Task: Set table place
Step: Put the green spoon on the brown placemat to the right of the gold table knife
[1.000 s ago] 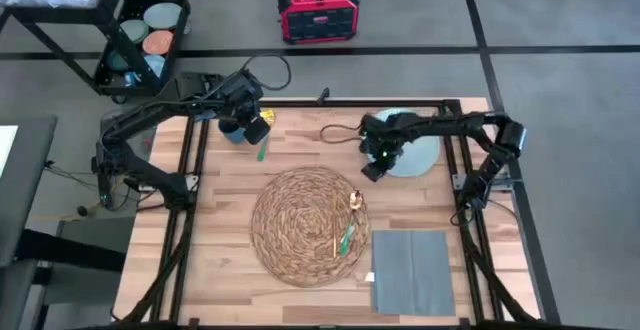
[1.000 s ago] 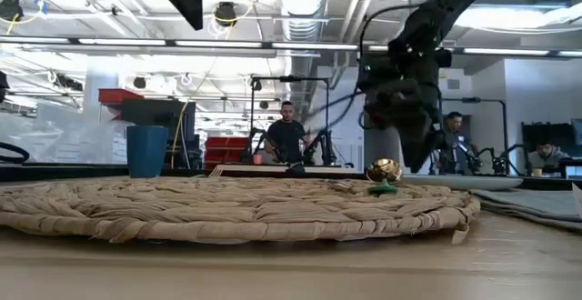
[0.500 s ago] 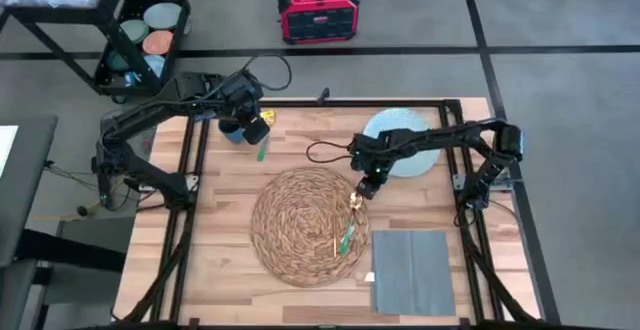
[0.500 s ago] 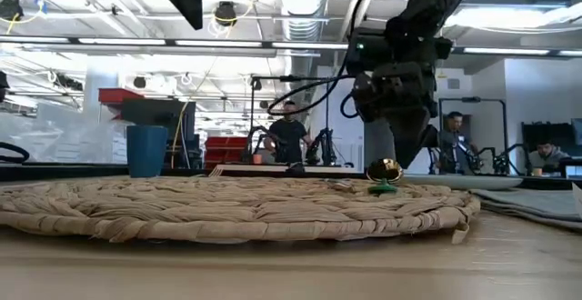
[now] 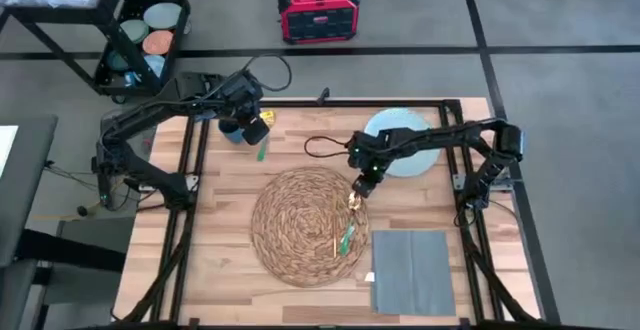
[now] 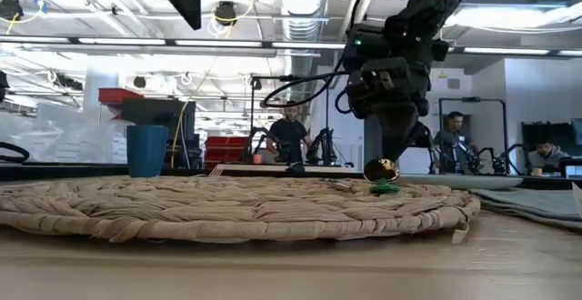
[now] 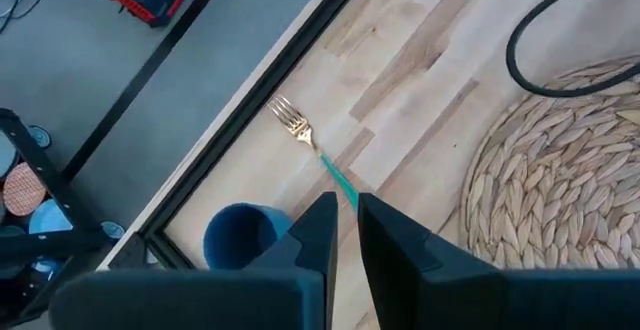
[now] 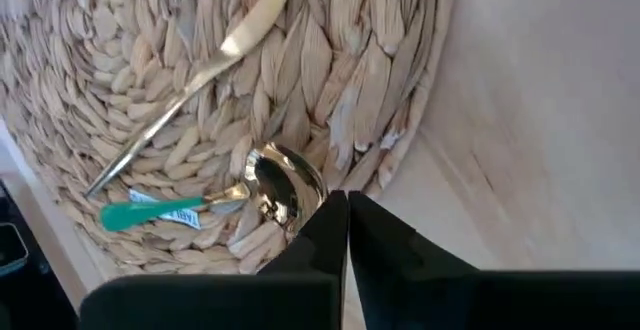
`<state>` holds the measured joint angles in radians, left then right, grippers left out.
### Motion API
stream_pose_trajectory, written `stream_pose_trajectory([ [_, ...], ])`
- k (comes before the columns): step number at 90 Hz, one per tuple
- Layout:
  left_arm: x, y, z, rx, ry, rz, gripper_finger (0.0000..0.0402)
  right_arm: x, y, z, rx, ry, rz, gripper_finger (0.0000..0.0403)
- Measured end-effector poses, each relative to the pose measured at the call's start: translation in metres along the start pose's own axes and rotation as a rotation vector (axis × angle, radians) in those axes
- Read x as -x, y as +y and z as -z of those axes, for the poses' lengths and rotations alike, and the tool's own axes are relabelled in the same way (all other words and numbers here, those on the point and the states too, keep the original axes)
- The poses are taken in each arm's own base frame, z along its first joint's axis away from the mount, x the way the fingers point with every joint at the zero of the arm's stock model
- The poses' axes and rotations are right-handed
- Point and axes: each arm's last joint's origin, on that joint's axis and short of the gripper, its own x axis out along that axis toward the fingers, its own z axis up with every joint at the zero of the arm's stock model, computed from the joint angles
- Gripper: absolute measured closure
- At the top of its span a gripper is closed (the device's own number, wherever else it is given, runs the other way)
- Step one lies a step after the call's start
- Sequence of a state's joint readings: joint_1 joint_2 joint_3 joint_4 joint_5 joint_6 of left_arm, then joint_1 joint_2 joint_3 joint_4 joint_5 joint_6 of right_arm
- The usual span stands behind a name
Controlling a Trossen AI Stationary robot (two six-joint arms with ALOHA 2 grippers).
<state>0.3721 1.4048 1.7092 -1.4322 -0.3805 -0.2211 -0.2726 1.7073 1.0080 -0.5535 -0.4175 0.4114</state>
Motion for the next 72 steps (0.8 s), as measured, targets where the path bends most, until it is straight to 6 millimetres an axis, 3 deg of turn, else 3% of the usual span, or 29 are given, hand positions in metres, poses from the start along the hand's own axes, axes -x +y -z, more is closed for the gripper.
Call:
stream_pose_trajectory([
  [36,0.0,0.0,0.0,0.0,-0.001,0.0,0.0373,0.002,-0.003,-0.007,-0.008,-0.048,-0.019,0.0403],
  [55,0.0,0.0,0.0,0.0,-0.001,0.0,0.0373,-0.003,0.004,0.016,-0.043,0.117,0.052,0.0403],
  [72,0.0,0.0,0.0,0.0,-0.002,0.0,0.0373,-0.007,0.012,0.016,-0.005,0.097,0.036,0.0403],
])
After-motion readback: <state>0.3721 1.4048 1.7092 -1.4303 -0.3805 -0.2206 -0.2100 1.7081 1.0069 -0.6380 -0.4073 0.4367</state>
